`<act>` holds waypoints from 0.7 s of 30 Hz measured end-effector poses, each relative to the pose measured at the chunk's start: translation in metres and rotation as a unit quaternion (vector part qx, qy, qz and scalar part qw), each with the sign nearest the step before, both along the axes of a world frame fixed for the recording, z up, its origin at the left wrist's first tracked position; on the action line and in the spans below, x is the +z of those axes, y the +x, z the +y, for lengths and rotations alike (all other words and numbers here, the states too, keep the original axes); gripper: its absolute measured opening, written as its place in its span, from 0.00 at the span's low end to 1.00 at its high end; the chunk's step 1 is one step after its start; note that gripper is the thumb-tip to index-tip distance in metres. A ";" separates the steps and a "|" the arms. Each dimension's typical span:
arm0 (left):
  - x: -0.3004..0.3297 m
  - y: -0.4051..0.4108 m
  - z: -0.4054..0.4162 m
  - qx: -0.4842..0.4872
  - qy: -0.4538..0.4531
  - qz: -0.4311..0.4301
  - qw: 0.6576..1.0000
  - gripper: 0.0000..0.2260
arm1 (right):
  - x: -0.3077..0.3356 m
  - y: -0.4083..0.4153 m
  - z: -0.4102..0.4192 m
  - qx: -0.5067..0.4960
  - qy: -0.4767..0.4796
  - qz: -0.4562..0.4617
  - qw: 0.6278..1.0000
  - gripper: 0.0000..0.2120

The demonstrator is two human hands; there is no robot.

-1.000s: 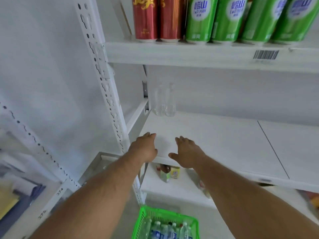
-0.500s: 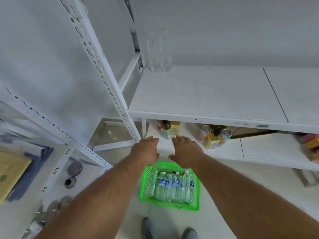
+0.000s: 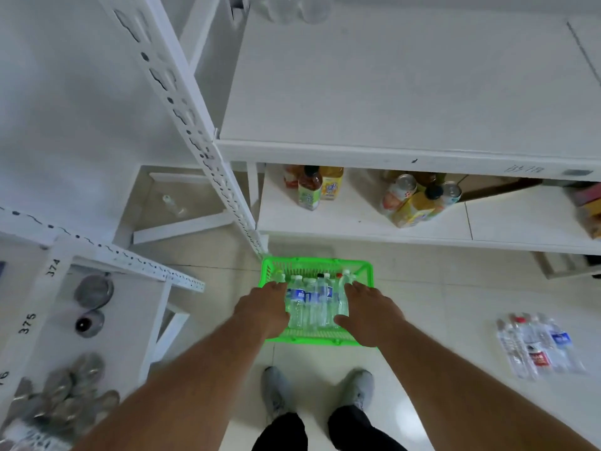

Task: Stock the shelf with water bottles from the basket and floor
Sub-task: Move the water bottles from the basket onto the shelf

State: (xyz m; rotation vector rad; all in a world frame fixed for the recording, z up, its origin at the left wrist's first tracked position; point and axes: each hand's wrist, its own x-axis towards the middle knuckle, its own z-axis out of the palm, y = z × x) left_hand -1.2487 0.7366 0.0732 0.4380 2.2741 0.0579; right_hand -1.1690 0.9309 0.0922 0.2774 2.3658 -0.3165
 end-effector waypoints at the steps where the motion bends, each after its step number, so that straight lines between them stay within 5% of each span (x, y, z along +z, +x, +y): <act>1: -0.015 0.000 -0.002 0.004 -0.001 -0.011 1.000 0.31 | -0.014 0.001 -0.001 -0.009 -0.005 -0.006 1.000 0.35; 21: -0.318 0.010 0.031 0.222 0.029 -0.084 0.971 0.30 | -0.333 -0.002 0.043 -0.183 -0.059 -0.067 0.979 0.34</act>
